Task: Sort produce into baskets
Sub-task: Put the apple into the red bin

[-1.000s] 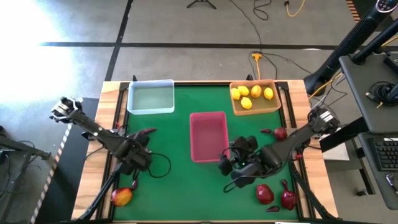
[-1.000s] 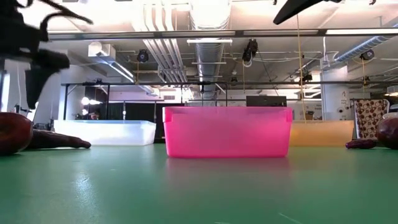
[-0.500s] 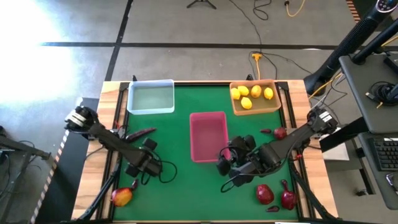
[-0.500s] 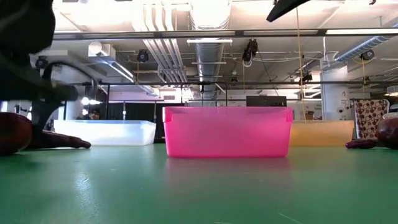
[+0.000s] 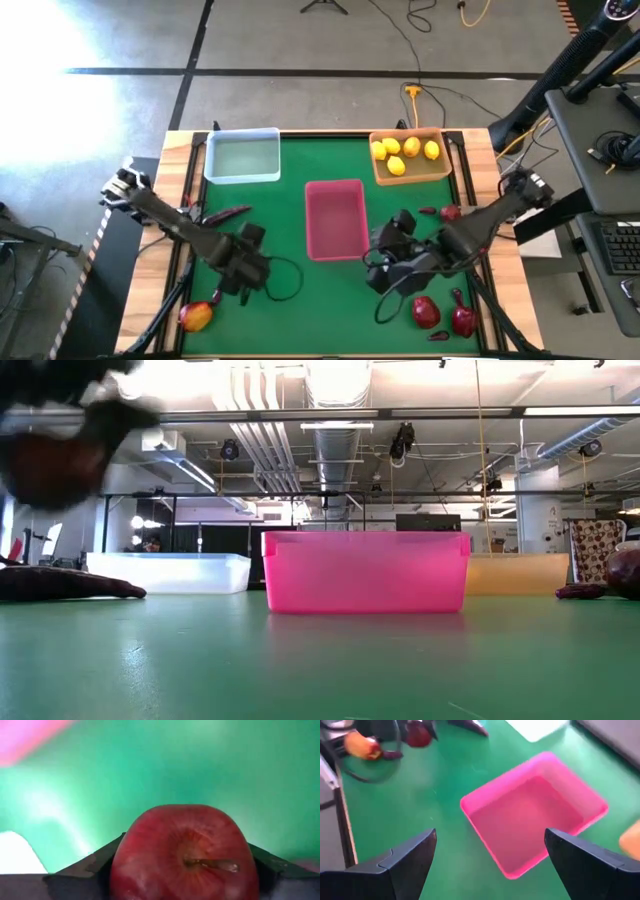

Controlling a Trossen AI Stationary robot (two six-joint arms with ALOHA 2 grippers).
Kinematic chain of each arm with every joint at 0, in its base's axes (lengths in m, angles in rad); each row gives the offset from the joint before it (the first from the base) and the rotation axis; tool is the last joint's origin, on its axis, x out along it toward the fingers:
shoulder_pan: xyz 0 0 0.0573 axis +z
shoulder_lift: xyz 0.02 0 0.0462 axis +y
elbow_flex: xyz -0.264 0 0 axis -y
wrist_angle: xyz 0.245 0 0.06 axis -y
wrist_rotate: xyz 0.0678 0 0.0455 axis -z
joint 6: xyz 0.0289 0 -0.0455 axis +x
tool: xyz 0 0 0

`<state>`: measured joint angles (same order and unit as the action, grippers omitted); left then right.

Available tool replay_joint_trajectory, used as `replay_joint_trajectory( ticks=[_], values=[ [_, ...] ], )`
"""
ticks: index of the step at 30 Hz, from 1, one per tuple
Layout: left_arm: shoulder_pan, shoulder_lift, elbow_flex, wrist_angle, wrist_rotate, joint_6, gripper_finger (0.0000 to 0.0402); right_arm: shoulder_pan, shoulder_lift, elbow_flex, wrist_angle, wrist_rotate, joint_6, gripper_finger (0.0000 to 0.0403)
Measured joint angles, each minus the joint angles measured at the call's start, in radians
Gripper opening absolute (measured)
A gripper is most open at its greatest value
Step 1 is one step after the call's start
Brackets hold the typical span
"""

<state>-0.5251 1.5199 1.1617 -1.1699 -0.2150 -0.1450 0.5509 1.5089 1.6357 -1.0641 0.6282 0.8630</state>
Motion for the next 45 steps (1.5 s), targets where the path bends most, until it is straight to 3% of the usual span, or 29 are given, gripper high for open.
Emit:
replay_joint_trajectory(
  ticks=[4,8,15,19,24,30,33,36,39,45],
  values=[
    [0.152,0.026,0.165,0.131,-0.019,-0.071,0.0261,-0.003,-0.039,0.0,-0.006,-0.01,-0.163,0.0363],
    [0.305,0.065,0.253,0.373,-0.057,-0.168,0.0261,0.008,-0.079,-0.005,-0.005,-0.086,-0.224,0.0363],
    [0.372,0.153,0.171,0.916,-0.063,-0.247,0.0261,0.195,-0.08,-0.106,0.008,-0.06,-0.092,0.0363],
    [0.379,0.229,0.113,1.049,-0.12,-0.313,0.0261,0.259,-0.079,-0.174,0.009,0.025,0.062,0.0363],
    [0.406,0.314,0.092,1.096,-0.172,-0.391,0.0265,0.264,-0.078,-0.196,0.012,0.062,0.148,0.0363],
    [0.414,0.41,0.045,1.247,-0.223,-0.388,0.0269,0.144,-0.073,-0.235,0.018,0.117,0.141,0.0363],
    [0.413,0.451,0.015,1.333,-0.223,-0.348,0.0276,0.059,-0.073,-0.289,0.078,0.118,0.063,0.0363],
    [0.412,0.477,-0.014,1.403,-0.221,-0.337,0.0278,-0.034,-0.073,-0.356,0.184,0.001,-0.06,0.035],
    [0.42,0.49,-0.032,1.422,-0.221,-0.338,0.0277,-0.129,-0.073,-0.414,0.238,-0.184,-0.113,0.031],
    [0.439,0.491,-0.045,1.423,-0.229,-0.277,0.029,-0.228,-0.074,-0.478,0.303,-0.275,-0.192,0.0196]
  ],
)
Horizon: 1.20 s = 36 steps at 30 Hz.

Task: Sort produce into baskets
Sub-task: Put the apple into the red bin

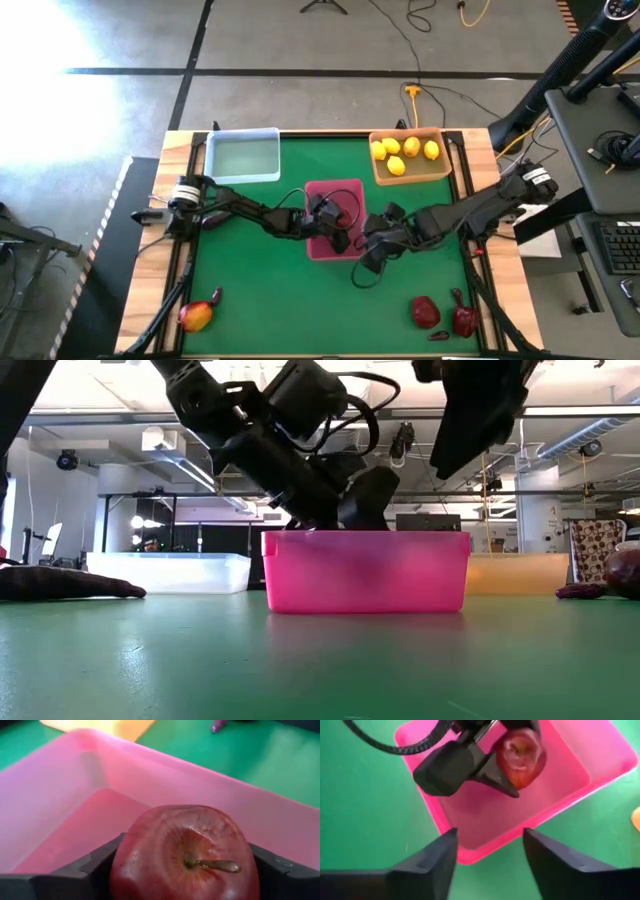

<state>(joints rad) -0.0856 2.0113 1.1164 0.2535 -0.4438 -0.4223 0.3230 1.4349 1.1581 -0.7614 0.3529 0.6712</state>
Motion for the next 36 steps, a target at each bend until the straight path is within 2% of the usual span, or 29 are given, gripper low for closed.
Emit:
replay_joint_trajectory(
  ticks=[4,9,13,16,20,25,36],
  values=[
    [0.004,0.0,0.0,-0.001,0.034,0.007,0.0308,-0.038,0.002,-0.004,-0.001,-0.121,-0.059,0.0132],
    [0.006,-0.001,0.0,-0.03,0.034,0.002,0.0326,-0.033,-0.012,0.025,-0.015,-0.188,-0.051,0.0079],
    [0.006,-0.028,-0.001,-0.055,0.026,-0.009,0.0332,0.015,-0.047,0.078,-0.046,-0.196,-0.027,0.0061],
    [0.009,-0.049,0.002,-0.053,-0.014,-0.011,0.0336,0.062,-0.072,0.091,-0.06,-0.196,-0.009,0.0059],
    [0.019,-0.049,0.02,-0.096,-0.016,-0.026,0.0343,0.107,-0.091,0.092,-0.106,-0.198,0.027,0.0059],
    [0.017,-0.049,0.07,-0.136,-0.001,-0.042,0.0353,0.155,-0.117,0.094,-0.196,-0.204,0.055,0.0084],
    [0.017,-0.049,0.309,-0.504,0.019,-0.035,0.0366,0.28,-0.15,0.09,-0.233,-0.177,0.165,0.0207]
  ],
)
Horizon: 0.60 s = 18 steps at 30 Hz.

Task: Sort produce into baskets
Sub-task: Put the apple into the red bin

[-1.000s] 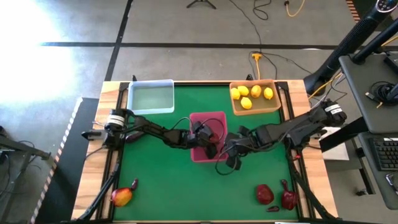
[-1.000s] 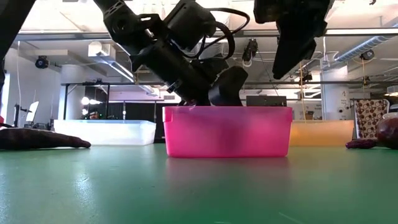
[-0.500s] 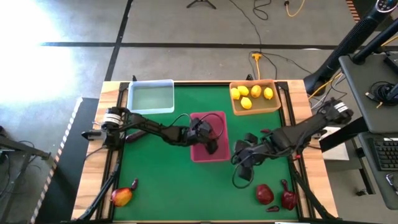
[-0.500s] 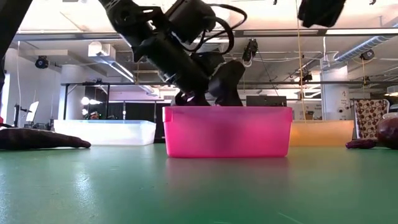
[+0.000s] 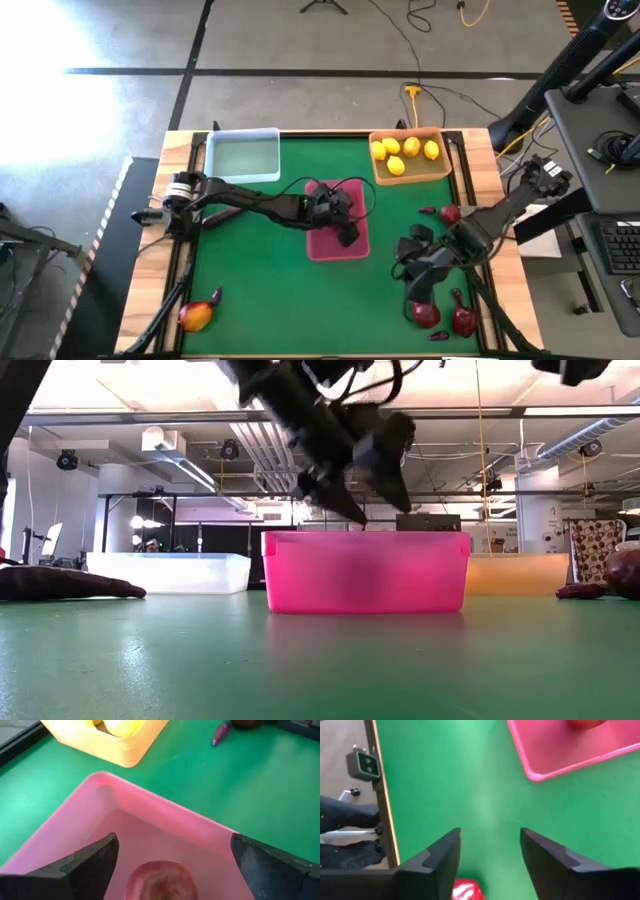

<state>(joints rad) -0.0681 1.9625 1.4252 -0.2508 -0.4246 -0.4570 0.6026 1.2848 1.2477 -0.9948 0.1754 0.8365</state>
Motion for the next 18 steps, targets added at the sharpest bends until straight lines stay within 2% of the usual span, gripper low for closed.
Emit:
replay_joint_trajectory(
  ticks=[3,7,10,12,15,18],
  values=[
    [-0.007,0.0,0.097,-0.131,0.038,0.024,0.0366,0.059,0.009,-0.005,-0.006,-0.014,0.06,0.0237],
    [-0.039,-0.001,0.2,-0.237,0.068,0.073,0.0366,0.163,0.031,-0.002,-0.039,-0.094,0.198,0.0273],
    [-0.074,-0.006,0.228,-0.218,0.068,0.112,0.0366,0.242,0.065,-0.005,-0.045,-0.119,0.439,0.0297],
    [-0.095,-0.011,0.23,-0.185,0.068,0.123,0.0366,0.279,0.095,-0.005,-0.045,-0.184,0.6,0.0313],
    [-0.12,-0.013,0.229,-0.153,0.068,0.117,0.0366,0.309,0.134,-0.004,-0.033,-0.274,0.835,0.0335],
    [-0.134,-0.013,0.228,-0.127,0.041,0.116,0.0366,0.316,0.16,-0.002,-0.006,-0.304,1.044,0.0355]
  ],
)
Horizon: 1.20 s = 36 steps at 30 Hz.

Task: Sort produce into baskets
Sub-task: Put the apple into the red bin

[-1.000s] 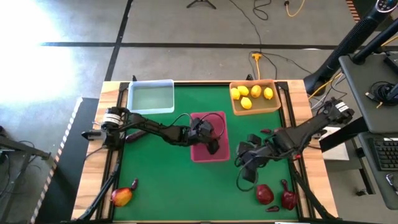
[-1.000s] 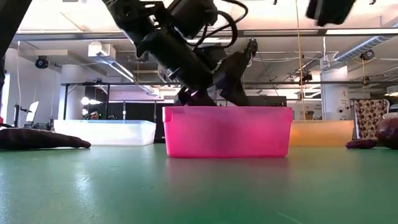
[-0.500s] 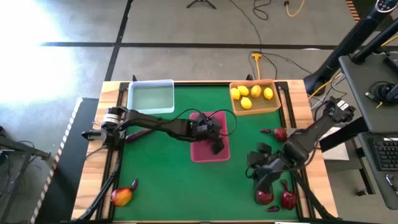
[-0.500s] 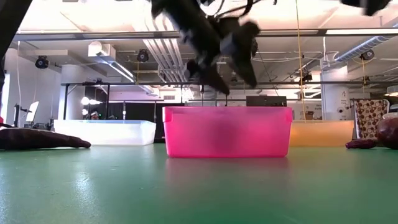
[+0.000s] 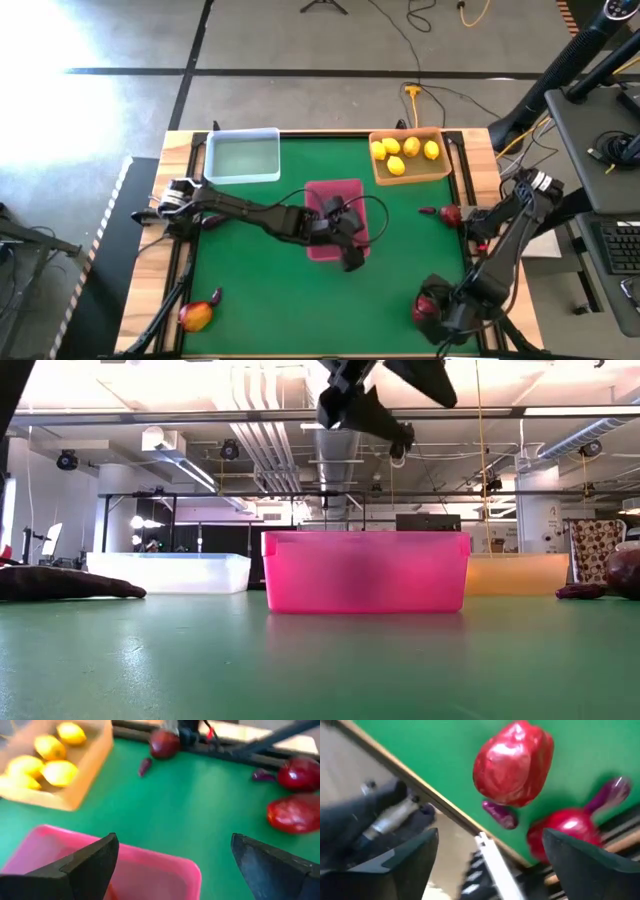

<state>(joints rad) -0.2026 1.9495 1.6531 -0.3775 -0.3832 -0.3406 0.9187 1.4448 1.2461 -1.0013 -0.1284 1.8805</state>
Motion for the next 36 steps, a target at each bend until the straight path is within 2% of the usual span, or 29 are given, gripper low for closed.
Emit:
replay_joint_trajectory(
  ticks=[4,6,10,13,16,24,30,36],
  values=[
    [-0.015,-0.013,-0.011,0.106,-0.091,0.044,0.0366,-0.01,0.028,-0.017,0.022,-0.018,0.081,0.0367],
    [-0.02,-0.028,-0.019,0.16,-0.096,0.071,0.0366,-0.035,0.032,-0.033,0.038,-0.055,0.107,0.0368],
    [-0.034,-0.079,-0.074,0.166,-0.098,0.104,0.0366,-0.083,0.037,-0.08,0.076,-0.071,0.138,0.0368],
    [-0.044,-0.127,-0.16,0.18,-0.101,0.107,0.0366,-0.115,0.037,-0.135,0.127,-0.091,0.15,0.0368],
    [-0.055,-0.198,-0.273,0.257,-0.106,0.075,0.0366,-0.128,0.038,-0.196,0.18,-0.138,0.177,0.0368],
    [-0.087,-0.366,-0.56,0.44,-0.107,0.018,0.0366,-0.134,0.043,-0.352,0.383,-0.173,0.299,0.0368],
    [-0.094,-0.444,-0.674,0.458,-0.108,-0.014,0.0366,-0.14,0.039,-0.418,0.496,-0.181,0.362,0.0366],
    [-0.099,-0.515,-0.756,0.49,-0.158,-0.011,0.0366,-0.173,0.039,-0.421,0.53,-0.169,0.35,0.0331]
  ],
)
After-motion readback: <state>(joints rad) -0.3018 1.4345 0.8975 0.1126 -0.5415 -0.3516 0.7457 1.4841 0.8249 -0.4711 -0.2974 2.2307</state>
